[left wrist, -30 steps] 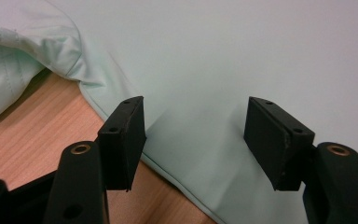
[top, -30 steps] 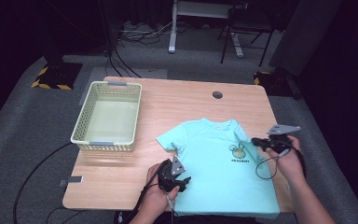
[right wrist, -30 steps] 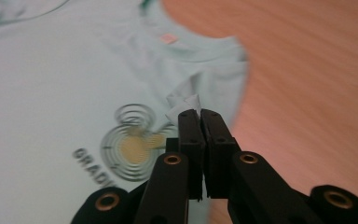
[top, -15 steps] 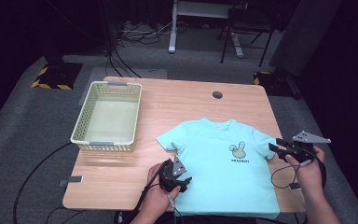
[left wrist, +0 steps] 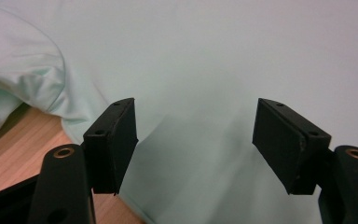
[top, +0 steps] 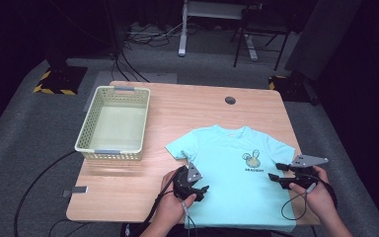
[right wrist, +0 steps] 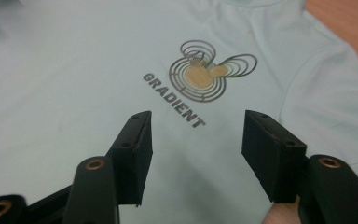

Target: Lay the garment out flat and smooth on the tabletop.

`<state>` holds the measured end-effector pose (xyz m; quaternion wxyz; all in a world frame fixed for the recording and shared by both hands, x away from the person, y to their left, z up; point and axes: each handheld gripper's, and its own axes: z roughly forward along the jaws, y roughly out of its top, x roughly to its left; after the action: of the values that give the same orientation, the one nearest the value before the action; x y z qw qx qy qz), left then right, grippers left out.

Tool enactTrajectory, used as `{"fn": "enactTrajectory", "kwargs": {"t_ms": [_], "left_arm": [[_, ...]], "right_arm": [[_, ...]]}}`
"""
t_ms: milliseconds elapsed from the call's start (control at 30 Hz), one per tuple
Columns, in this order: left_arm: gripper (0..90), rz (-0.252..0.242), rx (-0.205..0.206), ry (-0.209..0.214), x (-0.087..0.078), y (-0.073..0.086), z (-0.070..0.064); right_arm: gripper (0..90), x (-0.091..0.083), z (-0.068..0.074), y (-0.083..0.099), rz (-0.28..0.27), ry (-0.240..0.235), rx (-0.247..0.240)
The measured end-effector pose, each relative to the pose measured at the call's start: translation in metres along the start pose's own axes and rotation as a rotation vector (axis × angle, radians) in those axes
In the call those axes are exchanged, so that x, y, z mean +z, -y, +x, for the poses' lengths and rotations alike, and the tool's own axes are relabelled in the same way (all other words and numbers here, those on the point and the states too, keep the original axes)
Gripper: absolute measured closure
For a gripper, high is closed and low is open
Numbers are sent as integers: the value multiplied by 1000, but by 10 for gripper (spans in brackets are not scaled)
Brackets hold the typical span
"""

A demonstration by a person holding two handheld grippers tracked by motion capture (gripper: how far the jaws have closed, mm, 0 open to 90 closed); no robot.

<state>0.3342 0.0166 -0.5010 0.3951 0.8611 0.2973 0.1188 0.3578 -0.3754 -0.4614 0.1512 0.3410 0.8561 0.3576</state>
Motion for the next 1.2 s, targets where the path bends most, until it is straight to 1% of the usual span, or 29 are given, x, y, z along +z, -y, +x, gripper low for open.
{"fn": "enactTrajectory", "kwargs": {"t_ms": [33, 100, 133, 167, 233, 300, 367, 400, 467, 500, 533, 633, 667, 833, 1000, 1200], "left_arm": [[309, 1, 1, -4, 1, 0, 0], [309, 19, 12, -16, 3, -1, 1], [309, 34, 15, -22, 4, -1, 0], [309, 39, 19, -27, 4, -1, 0], [307, 38, 28, -26, 4, -1, 0], [306, 39, 22, -14, 5, -1, 2], [306, 41, 20, -14, 5, -1, 3], [306, 41, 21, -11, 5, -2, 4], [306, 41, 20, -13, 5, -2, 6], [306, 41, 15, -14, 5, -2, 6], [307, 39, 21, -18, 5, -2, 8], [308, 39, 16, -17, 6, -3, 14], [308, 39, 16, -17, 6, -3, 14], [309, 38, 13, -21, 9, -6, 33], [309, 42, 10, -25, 11, -9, 45], [309, 40, 10, -25, 16, -14, 63]], "right_arm": [[437, 2, 2, 2, 12, -6, -2], [431, 7, 3, 6, 31, -22, -13], [431, 9, 3, 7, 38, -30, -14], [430, 12, 3, 9, 47, -39, -12], [426, 14, 3, 12, 57, -34, -14], [420, 18, 4, 14, 73, -35, -19], [404, 22, 4, 16, 91, -36, -24], [386, 24, 5, 17, 81, -34, -16], [386, 25, 4, 17, 70, -34, -9], [385, 26, 3, 17, 71, -34, -11], [383, 27, 3, 16, 70, -35, -11], [381, 31, 0, 12, 72, -40, -13], [381, 31, 0, 12, 72, -40, -13], [383, 42, -9, 2, 67, -41, -10], [382, 53, -16, -10, 81, -41, -14], [379, 65, -24, -22, 84, -34, -8]]}}
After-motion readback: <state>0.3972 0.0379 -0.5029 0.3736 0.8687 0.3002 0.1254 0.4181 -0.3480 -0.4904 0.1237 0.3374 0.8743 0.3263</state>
